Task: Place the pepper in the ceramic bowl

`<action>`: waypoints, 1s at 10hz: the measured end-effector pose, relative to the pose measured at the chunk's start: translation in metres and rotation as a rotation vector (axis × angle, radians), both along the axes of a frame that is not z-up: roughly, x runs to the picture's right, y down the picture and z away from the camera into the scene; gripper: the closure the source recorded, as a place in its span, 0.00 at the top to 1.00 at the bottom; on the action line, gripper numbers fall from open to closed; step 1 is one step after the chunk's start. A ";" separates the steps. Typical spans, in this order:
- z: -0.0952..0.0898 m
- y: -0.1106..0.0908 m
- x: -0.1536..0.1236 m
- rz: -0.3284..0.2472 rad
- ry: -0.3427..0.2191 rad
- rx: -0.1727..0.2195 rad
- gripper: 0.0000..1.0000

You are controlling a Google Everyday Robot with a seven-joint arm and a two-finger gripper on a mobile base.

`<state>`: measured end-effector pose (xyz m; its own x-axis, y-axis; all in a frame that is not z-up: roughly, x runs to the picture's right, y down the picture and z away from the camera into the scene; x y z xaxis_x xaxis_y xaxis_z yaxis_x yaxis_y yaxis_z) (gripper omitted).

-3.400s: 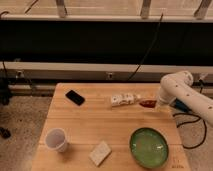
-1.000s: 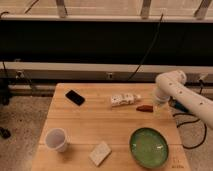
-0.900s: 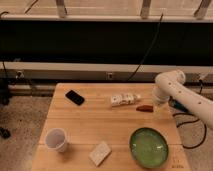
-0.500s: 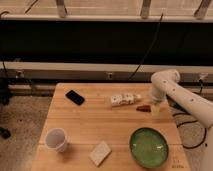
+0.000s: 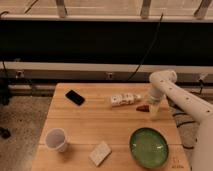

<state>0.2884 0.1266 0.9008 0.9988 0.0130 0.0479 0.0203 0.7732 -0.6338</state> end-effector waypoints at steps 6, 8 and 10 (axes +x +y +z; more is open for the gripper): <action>-0.003 0.005 0.006 0.006 -0.002 -0.008 0.01; -0.020 -0.003 0.007 0.011 -0.010 0.019 0.00; -0.044 -0.010 0.008 0.012 -0.027 0.046 0.00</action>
<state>0.2963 0.1166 0.8572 0.9969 0.0220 0.0758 0.0277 0.8020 -0.5967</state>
